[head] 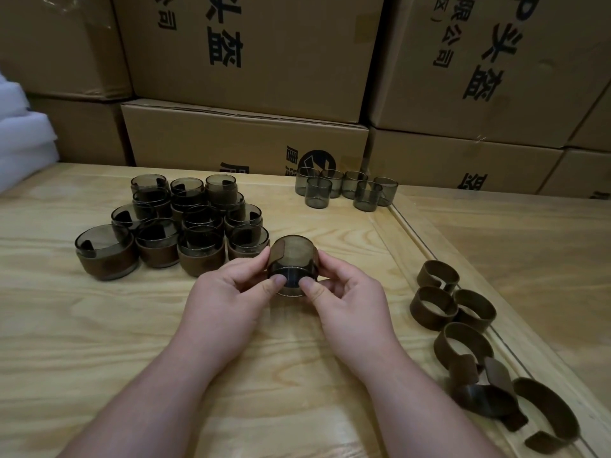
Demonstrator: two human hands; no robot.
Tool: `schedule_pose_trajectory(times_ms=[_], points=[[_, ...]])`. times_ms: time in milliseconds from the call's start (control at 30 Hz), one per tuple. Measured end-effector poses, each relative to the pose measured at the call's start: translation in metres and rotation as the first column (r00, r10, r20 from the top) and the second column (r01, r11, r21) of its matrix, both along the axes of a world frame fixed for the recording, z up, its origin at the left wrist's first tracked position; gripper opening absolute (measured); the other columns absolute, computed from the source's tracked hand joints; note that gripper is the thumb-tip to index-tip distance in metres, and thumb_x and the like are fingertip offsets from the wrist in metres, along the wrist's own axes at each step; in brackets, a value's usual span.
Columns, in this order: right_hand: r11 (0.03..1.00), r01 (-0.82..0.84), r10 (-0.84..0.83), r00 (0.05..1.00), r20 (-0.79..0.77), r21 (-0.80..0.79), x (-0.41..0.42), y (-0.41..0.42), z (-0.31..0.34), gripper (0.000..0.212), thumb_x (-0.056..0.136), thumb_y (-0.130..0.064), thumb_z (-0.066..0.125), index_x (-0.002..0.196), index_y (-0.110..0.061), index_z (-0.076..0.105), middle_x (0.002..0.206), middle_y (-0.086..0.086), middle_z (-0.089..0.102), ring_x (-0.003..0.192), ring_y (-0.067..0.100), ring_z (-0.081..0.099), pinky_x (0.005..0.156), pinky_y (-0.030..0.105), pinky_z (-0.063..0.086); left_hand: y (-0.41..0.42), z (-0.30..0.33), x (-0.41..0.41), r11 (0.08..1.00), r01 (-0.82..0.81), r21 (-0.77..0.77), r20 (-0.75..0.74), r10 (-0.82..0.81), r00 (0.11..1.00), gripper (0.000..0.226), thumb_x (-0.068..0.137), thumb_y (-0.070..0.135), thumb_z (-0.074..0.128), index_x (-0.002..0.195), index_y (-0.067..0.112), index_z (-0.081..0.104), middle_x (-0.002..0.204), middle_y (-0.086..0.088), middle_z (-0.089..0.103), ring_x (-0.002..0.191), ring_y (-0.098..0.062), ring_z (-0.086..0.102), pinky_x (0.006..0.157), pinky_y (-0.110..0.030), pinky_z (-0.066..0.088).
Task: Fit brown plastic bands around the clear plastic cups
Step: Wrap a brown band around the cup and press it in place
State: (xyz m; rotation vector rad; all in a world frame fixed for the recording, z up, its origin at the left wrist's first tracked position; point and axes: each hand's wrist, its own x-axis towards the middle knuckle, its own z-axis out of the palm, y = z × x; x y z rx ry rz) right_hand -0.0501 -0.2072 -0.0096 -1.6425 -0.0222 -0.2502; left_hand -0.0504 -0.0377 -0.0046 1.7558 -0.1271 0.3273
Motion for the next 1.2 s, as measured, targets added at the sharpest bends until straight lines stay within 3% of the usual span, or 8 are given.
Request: schedule_pose_trajectory(times_ms=[233,500,633,700,800,900,1000,1200], points=[[0.998,0.032,-0.031,0.999,0.029,-0.055,-0.003,0.002,0.003,0.043,0.092,-0.014,0.076,0.134,-0.023,0.068,0.108,-0.005,0.076,0.089,0.006,0.068,0.090,0.030,0.060,-0.001,0.001,-0.001,1.000,-0.014,-0.011,-0.016,0.014,1.000,0.041,0.082,0.022,0.084,0.105,0.051,0.069,0.096,0.030,0.075,0.091,0.018,0.066,0.075,0.003,0.042],[0.960,0.216,-0.209,0.976,0.057,-0.180,-0.008,-0.005,0.008,0.029,0.091,-0.054,0.066,0.101,-0.029,0.077,0.091,-0.011,0.075,0.087,0.000,0.068,0.069,0.011,0.049,-0.005,0.007,-0.010,0.996,0.043,0.072,-0.098,-0.036,0.995,0.039,0.072,0.065,0.066,0.097,0.038,0.078,0.081,0.020,0.077,0.079,0.006,0.071,0.065,-0.003,0.045],[0.888,0.192,-0.225,0.974,-0.030,-0.419,-0.006,-0.008,0.010,0.052,0.098,-0.056,0.055,0.057,-0.025,0.059,0.055,-0.015,0.060,0.060,0.004,0.056,0.055,0.024,0.038,-0.009,0.003,-0.008,0.956,0.010,0.293,-0.113,0.024,0.993,0.032,0.081,0.063,0.069,0.092,0.035,0.080,0.082,0.022,0.075,0.080,0.006,0.067,0.068,-0.014,0.046],[0.849,0.191,-0.237,0.971,-0.032,-0.492,-0.006,-0.007,0.010,0.061,0.100,-0.055,0.050,0.049,-0.021,0.047,0.051,-0.008,0.053,0.063,0.011,0.055,0.064,0.035,0.045,-0.009,0.003,-0.008,0.952,-0.018,0.304,-0.116,0.056,0.992,0.032,0.081,0.066,0.068,0.087,0.036,0.079,0.080,0.024,0.073,0.080,0.005,0.066,0.068,-0.018,0.047],[0.834,0.181,-0.209,0.978,0.004,-0.522,-0.007,-0.007,0.009,0.046,0.099,-0.058,0.043,0.067,-0.030,0.060,0.082,-0.009,0.062,0.097,0.020,0.058,0.097,0.049,0.047,-0.009,0.004,-0.008,0.963,-0.020,0.270,-0.117,0.053,0.992,0.030,0.084,0.064,0.065,0.085,0.037,0.077,0.081,0.028,0.073,0.080,0.007,0.067,0.069,-0.019,0.049],[0.897,0.090,-0.073,0.996,0.056,-0.433,-0.012,-0.008,0.010,0.038,0.083,-0.066,0.056,0.110,-0.041,0.066,0.112,-0.022,0.058,0.119,0.002,0.051,0.105,0.024,0.043,-0.008,0.004,-0.007,0.987,-0.068,0.147,-0.102,0.083,0.991,0.035,0.092,0.061,0.055,0.087,0.034,0.077,0.079,0.023,0.073,0.079,0.005,0.066,0.069,-0.023,0.046],[0.825,-0.034,0.085,0.994,0.063,-0.564,-0.015,-0.010,0.010,0.047,0.075,-0.062,0.068,0.118,-0.043,0.063,0.117,-0.029,0.053,0.123,-0.008,0.043,0.095,0.000,0.030,-0.004,0.003,-0.005,0.994,-0.112,0.016,-0.105,0.113,0.988,0.035,0.104,0.046,0.051,0.088,0.031,0.078,0.078,0.017,0.072,0.077,0.004,0.065,0.072,-0.027,0.044],[0.859,0.149,-0.170,0.985,0.002,-0.491,0.002,-0.013,0.006,0.076,0.084,-0.047,0.080,0.151,-0.039,0.043,0.142,-0.022,0.053,0.132,0.004,0.049,0.104,0.021,0.037,-0.004,0.003,-0.005,0.992,-0.091,-0.086,-0.109,0.082,0.991,0.035,0.106,0.037,0.053,0.081,0.037,0.077,0.070,0.010,0.069,0.069,0.003,0.061,0.071,-0.027,0.043]])
